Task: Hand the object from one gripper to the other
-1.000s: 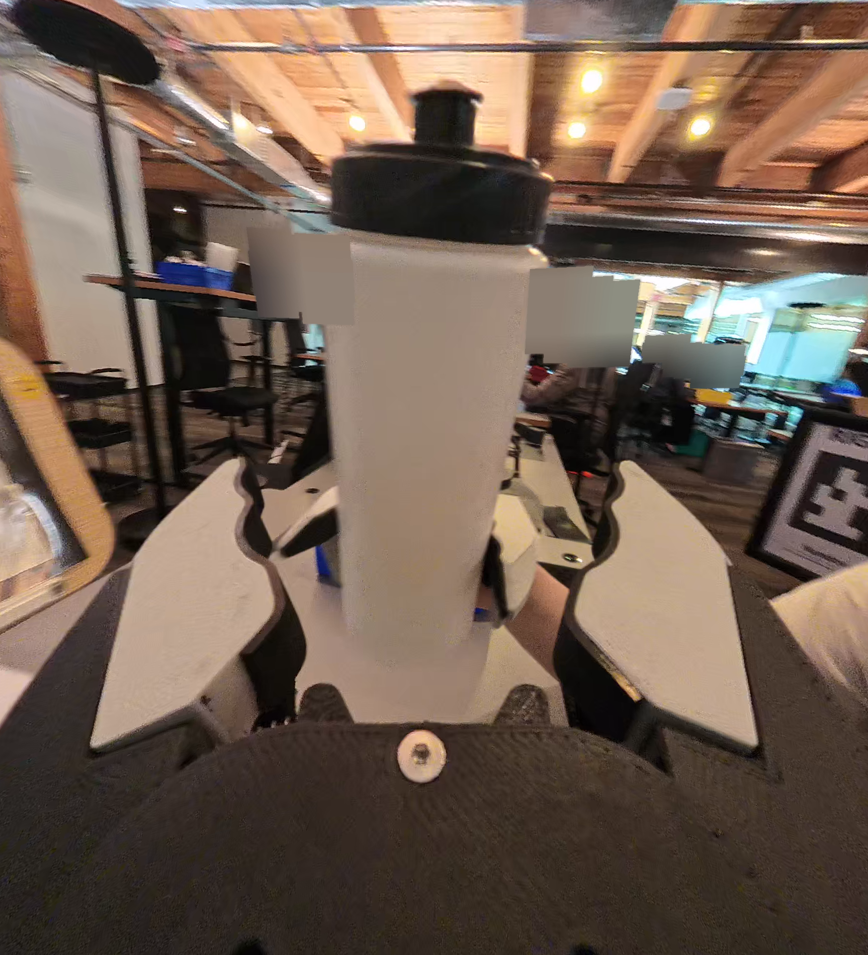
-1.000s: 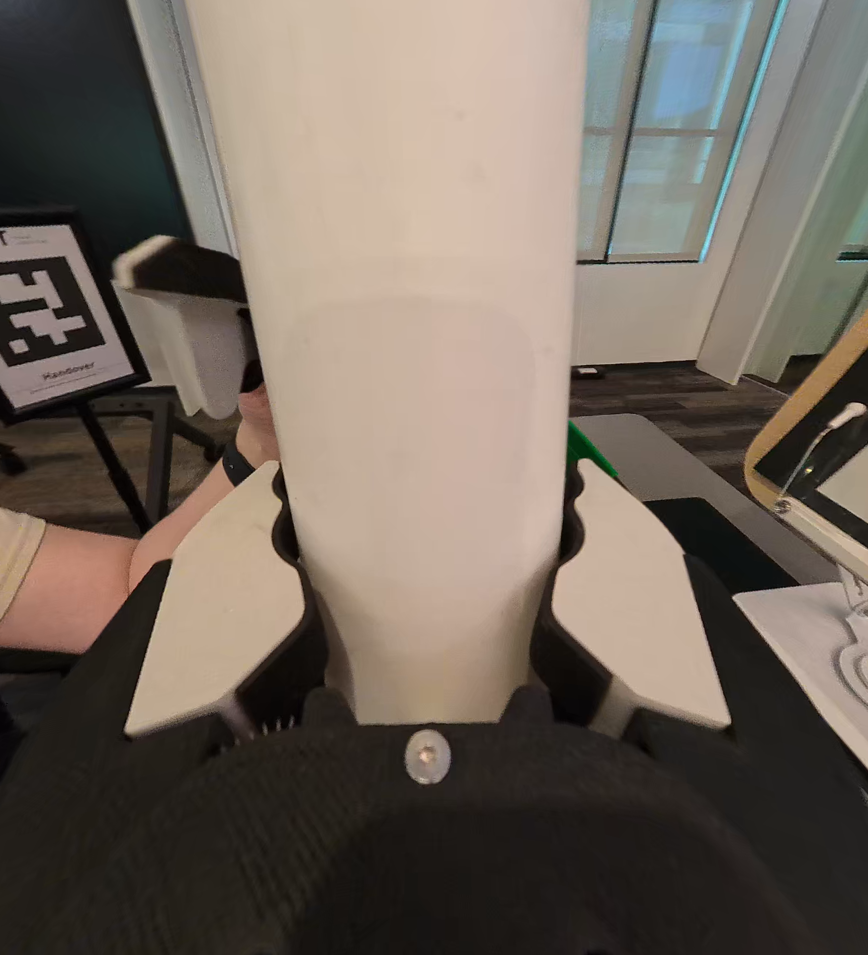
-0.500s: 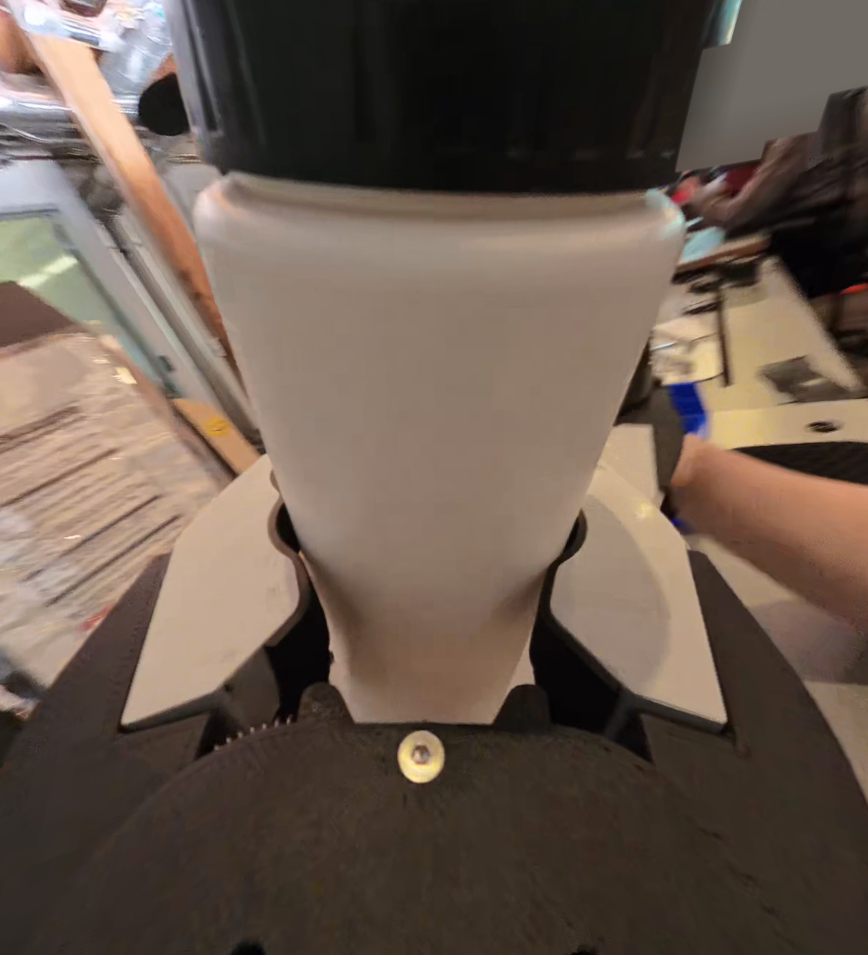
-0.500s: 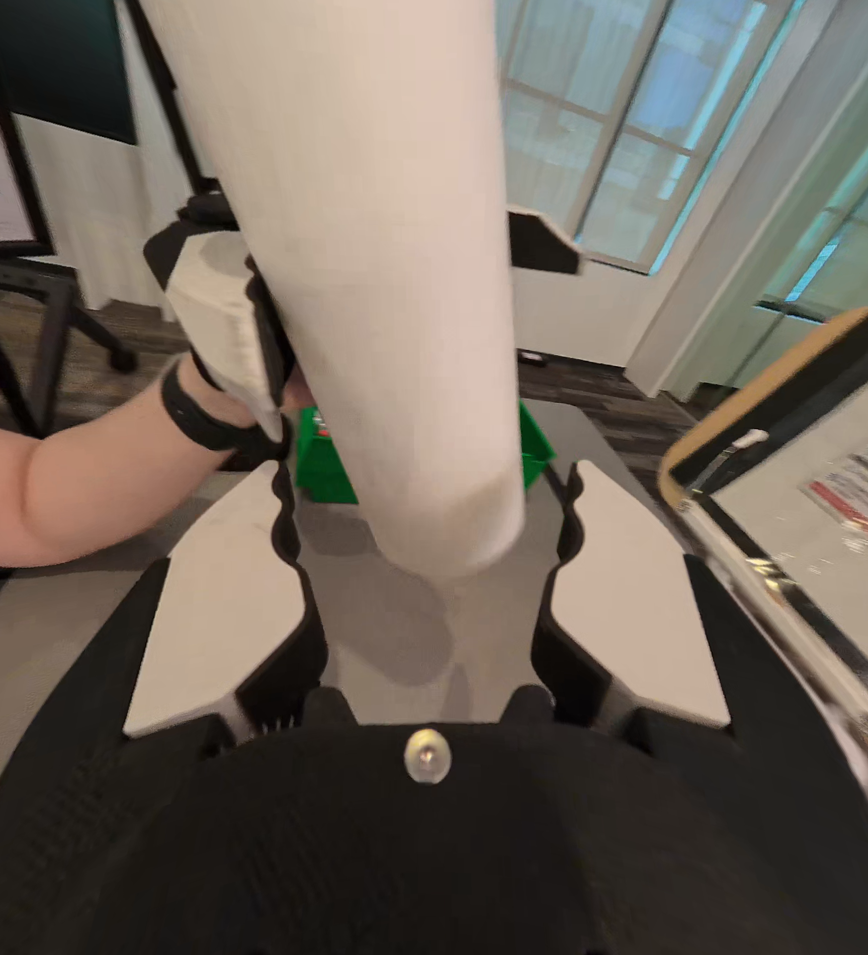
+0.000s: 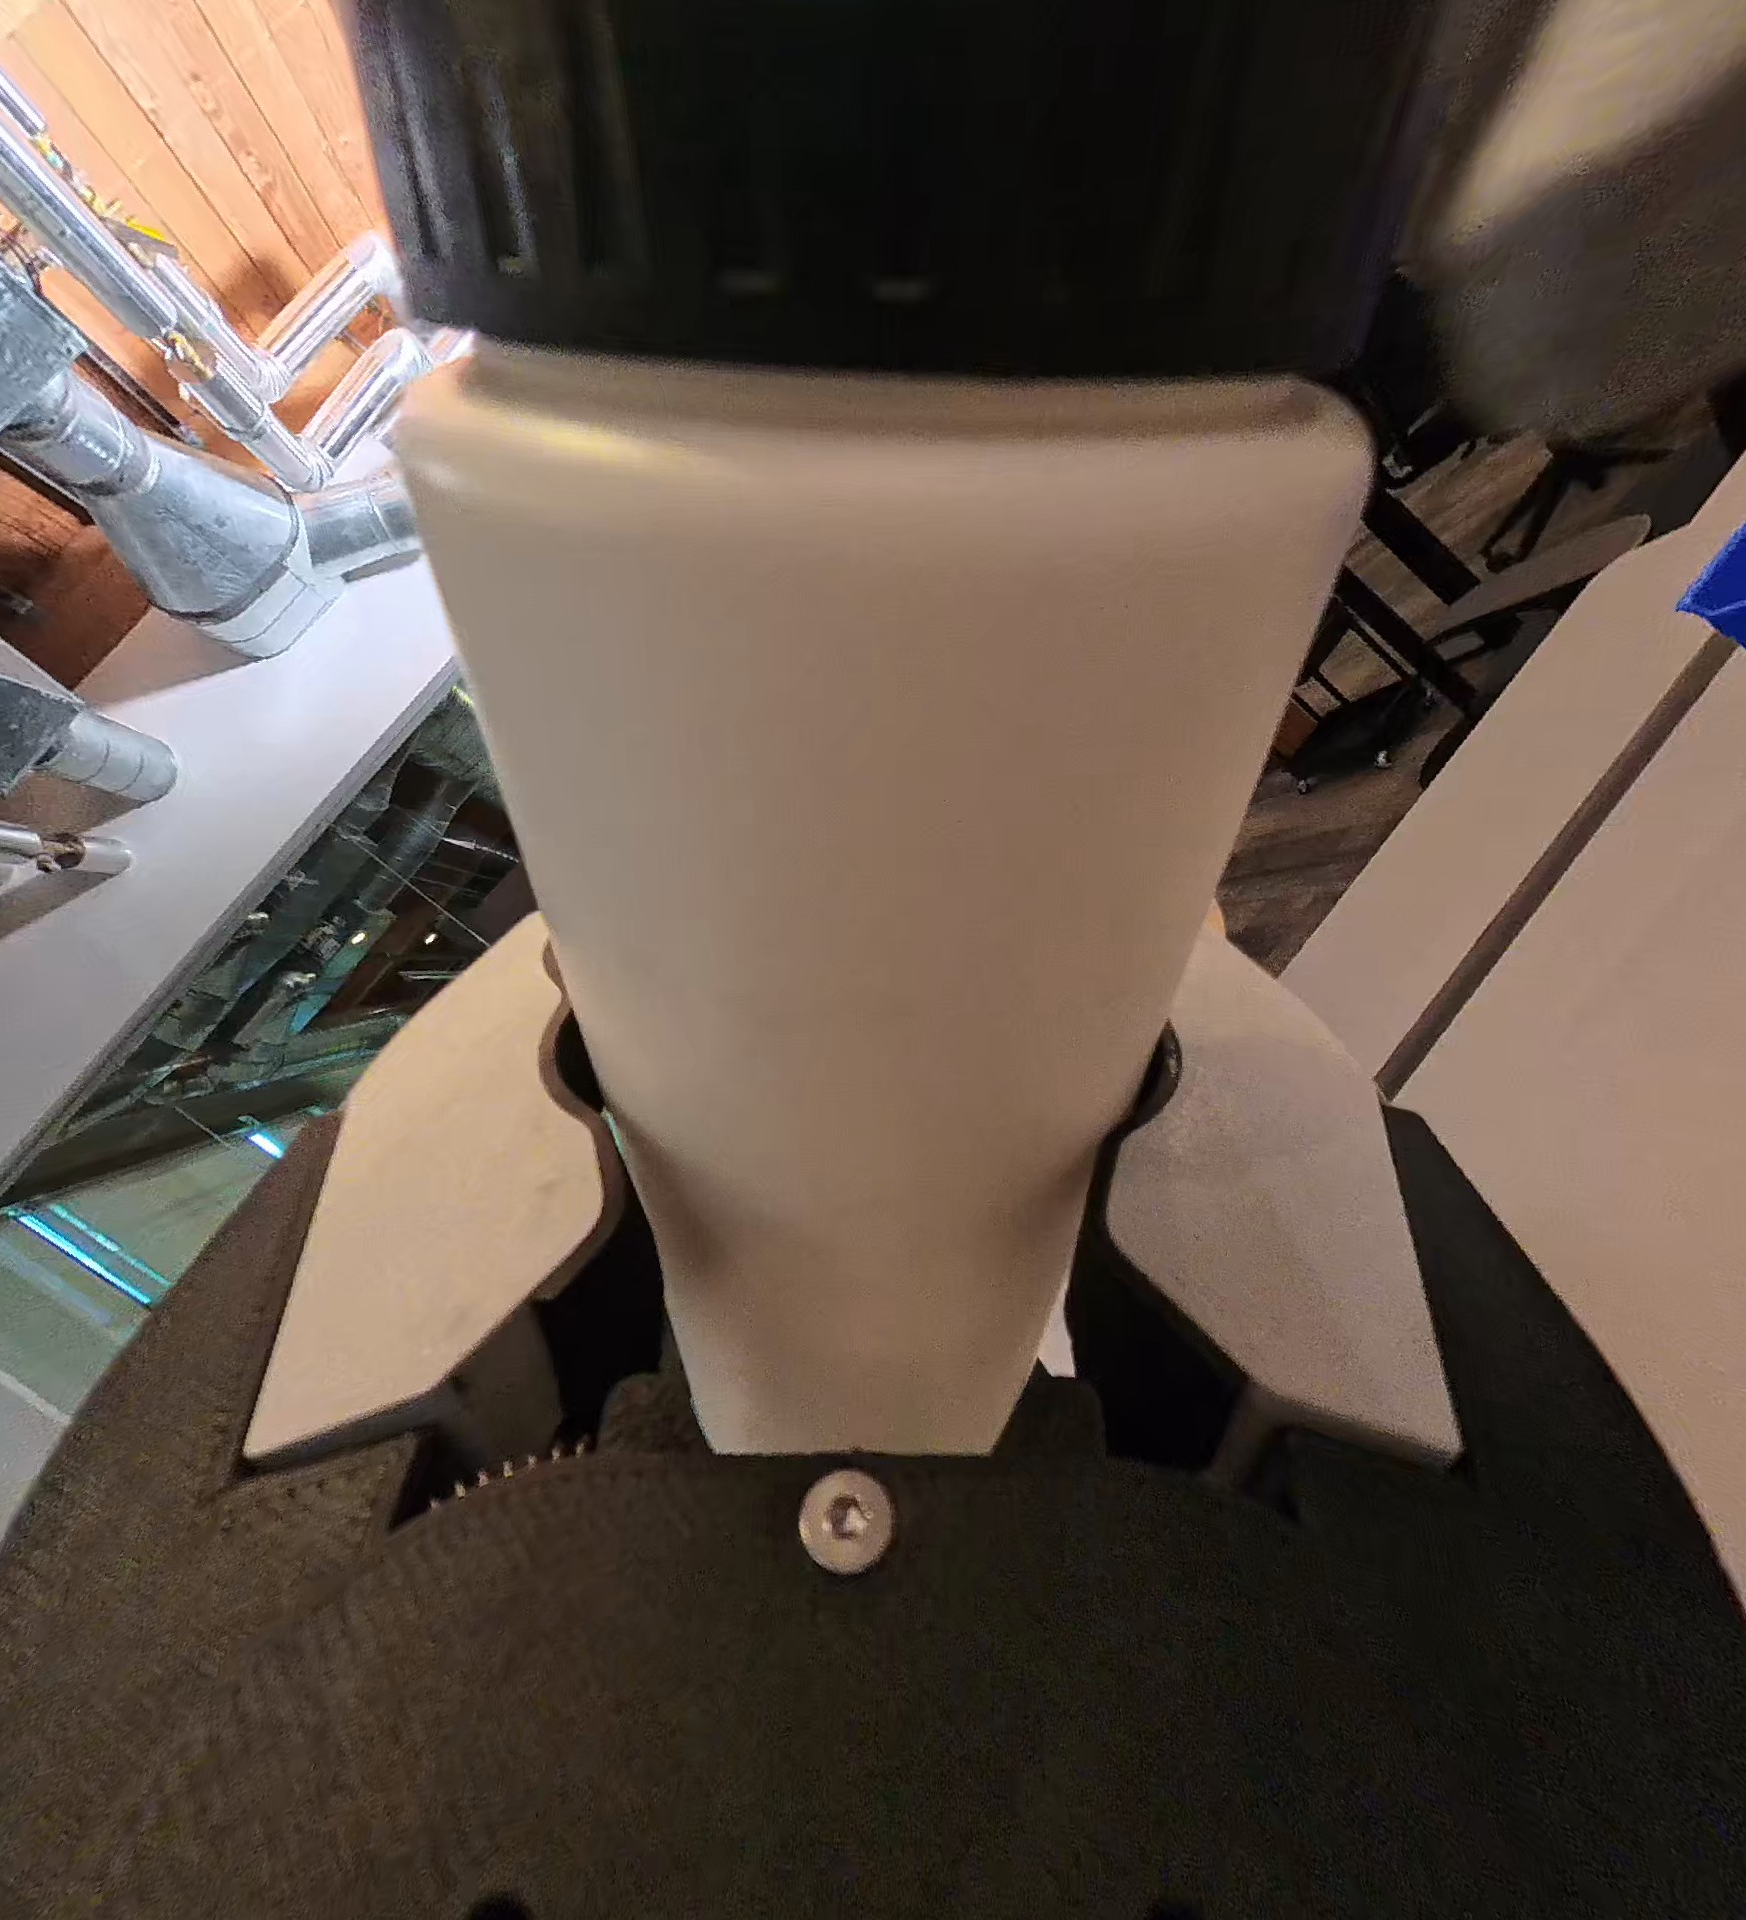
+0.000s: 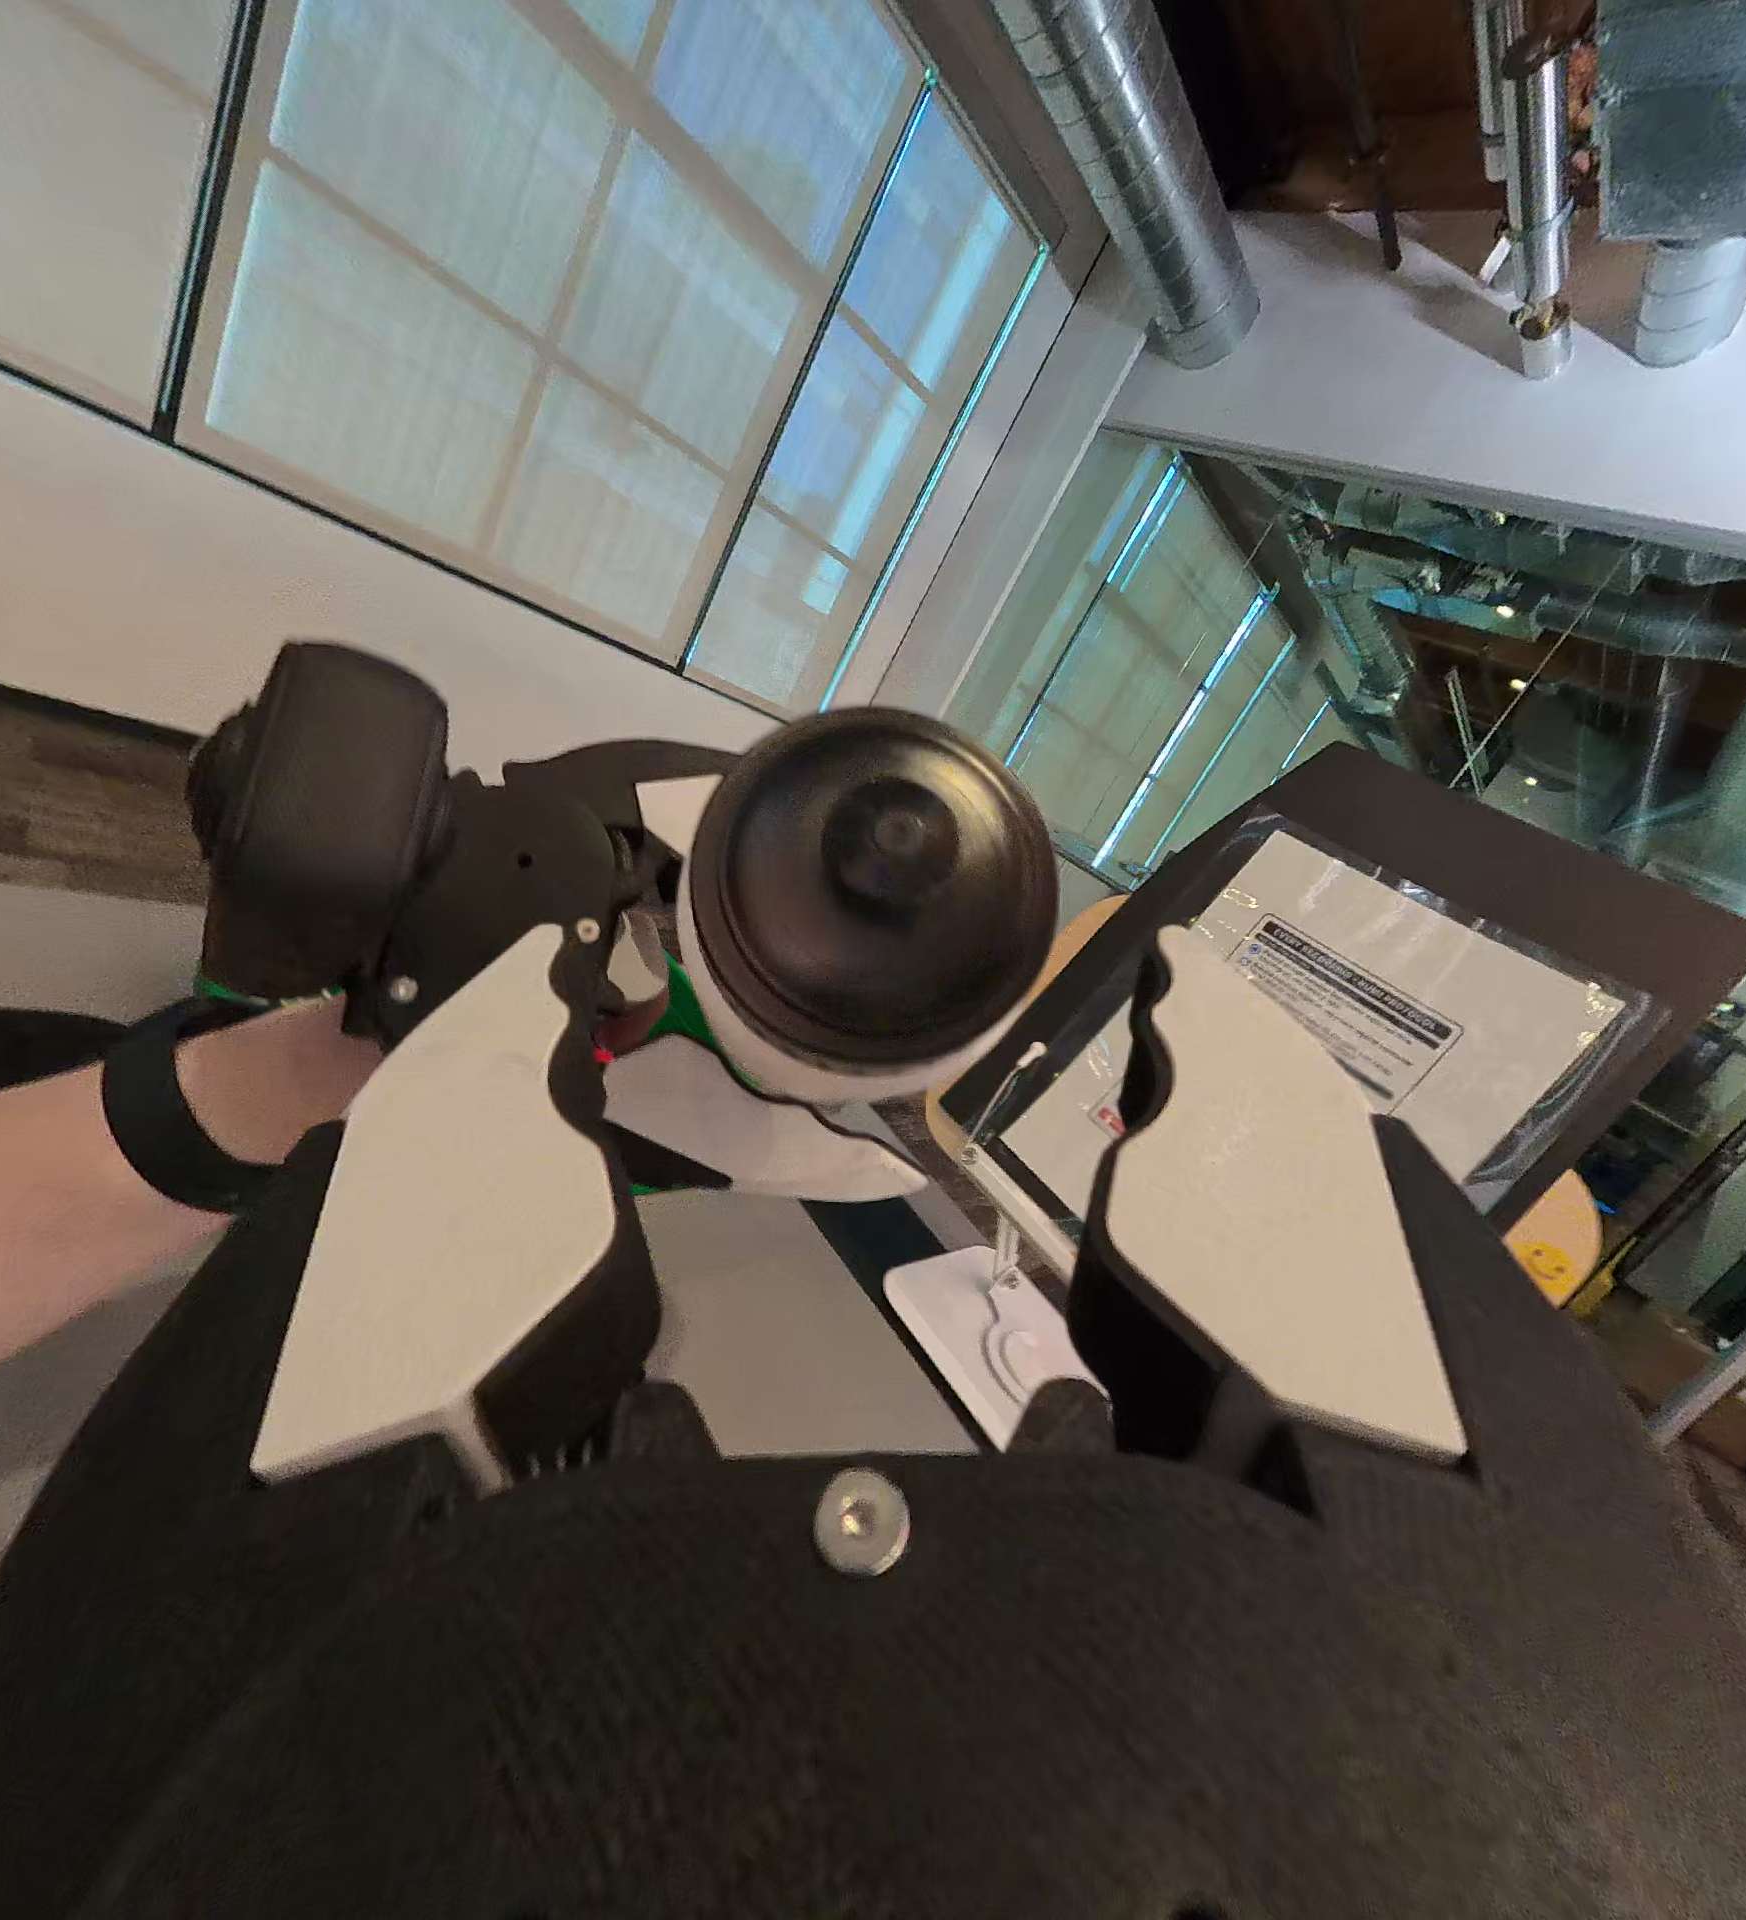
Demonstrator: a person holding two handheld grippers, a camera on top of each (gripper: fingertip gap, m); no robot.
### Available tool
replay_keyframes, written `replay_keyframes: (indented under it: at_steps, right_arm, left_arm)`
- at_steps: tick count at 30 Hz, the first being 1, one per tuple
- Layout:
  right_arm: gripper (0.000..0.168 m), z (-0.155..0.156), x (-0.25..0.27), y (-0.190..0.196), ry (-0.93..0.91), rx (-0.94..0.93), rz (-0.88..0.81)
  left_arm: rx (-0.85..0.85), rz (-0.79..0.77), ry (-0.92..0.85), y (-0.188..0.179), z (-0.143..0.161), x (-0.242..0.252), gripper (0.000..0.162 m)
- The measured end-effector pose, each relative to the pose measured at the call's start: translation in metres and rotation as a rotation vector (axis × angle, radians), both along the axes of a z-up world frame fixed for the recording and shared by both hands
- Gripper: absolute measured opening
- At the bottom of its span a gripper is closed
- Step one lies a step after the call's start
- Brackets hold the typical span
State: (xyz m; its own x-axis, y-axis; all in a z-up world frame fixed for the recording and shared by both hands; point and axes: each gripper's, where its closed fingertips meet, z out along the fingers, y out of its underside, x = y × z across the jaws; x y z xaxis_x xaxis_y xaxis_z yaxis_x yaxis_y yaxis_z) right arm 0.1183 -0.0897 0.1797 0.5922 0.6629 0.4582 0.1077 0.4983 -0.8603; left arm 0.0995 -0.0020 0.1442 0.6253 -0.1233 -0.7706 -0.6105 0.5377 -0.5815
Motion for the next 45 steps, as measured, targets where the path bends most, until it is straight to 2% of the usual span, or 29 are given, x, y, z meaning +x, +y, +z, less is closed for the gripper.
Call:
replay_keyframes:
  at_steps: [5,6,7,8,10,14,17,21,24,27,29,32,36,39,42,45]
  right_arm:
    - [0.1,-0.003,0.001,0.012,0.084,-0.096,0.051]
    - [0.097,-0.002,0.002,0.012,0.098,-0.104,0.074]
    - [0.083,-0.003,0.002,0.01,0.094,-0.114,0.108]
    - [0.078,-0.004,0.003,0.011,0.089,-0.129,0.125]
    - [0.078,-0.008,0.007,0.017,0.079,-0.166,0.136]
    - [0.077,-0.008,0.013,0.028,0.173,-0.265,0.221]
    - [0.077,-0.017,0.019,0.05,0.267,-0.397,0.275]
    - [0.077,-0.044,0.039,0.103,0.509,-0.672,0.368]
    - [0.077,-0.085,0.058,0.151,0.74,-0.935,0.428]
    - [0.077,-0.121,0.075,0.183,1.005,-1.172,0.551]
    - [0.078,-0.137,0.083,0.196,1.127,-1.249,0.594]
    - [0.078,-0.144,0.089,0.203,1.175,-1.243,0.585]
    - [0.078,-0.116,0.105,0.195,1.298,-1.146,0.738]
    - [0.078,-0.092,0.118,0.183,1.403,-1.051,0.87]
    - [0.078,-0.075,0.115,0.168,1.43,-0.987,0.966]
    - [0.078,-0.064,0.101,0.152,1.427,-0.958,1.053]
  left_arm:
    - [0.004,-0.003,0.051,-0.003,-0.007,0.013,0.1]
    - [0.008,-0.016,0.069,-0.005,-0.009,0.017,0.1]
    - [0.002,-0.033,0.079,-0.006,-0.011,0.021,0.101]
    - [-0.011,-0.038,0.077,-0.006,-0.013,0.022,0.101]
    - [-0.03,-0.033,0.087,-0.003,-0.017,0.023,0.101]
    - [-0.052,-0.05,0.064,-0.001,-0.021,0.026,0.101]
    - [-0.206,-0.038,0.073,0.009,-0.038,0.025,0.1]
    - [-0.327,0.005,0.125,0.021,-0.06,0.02,0.101]
    - [-0.417,0.062,0.199,0.027,-0.077,0.013,0.106]
    - [-0.49,0.093,0.172,0.031,-0.08,-0.003,0.106]
    - [-0.54,0.073,0.092,0.033,-0.075,-0.016,0.106]
    - [-0.602,-0.01,-0.101,0.034,-0.061,-0.032,0.107]
    - [-0.724,-0.22,-0.458,0.034,-0.037,-0.043,0.109]
    - [-0.761,-0.44,-0.694,0.029,-0.018,-0.038,0.117]
    - [-0.797,-0.633,-0.845,0.02,-0.005,-0.021,0.124]
    - [-0.764,-0.794,-0.974,0.011,0.01,-0.008,0.124]
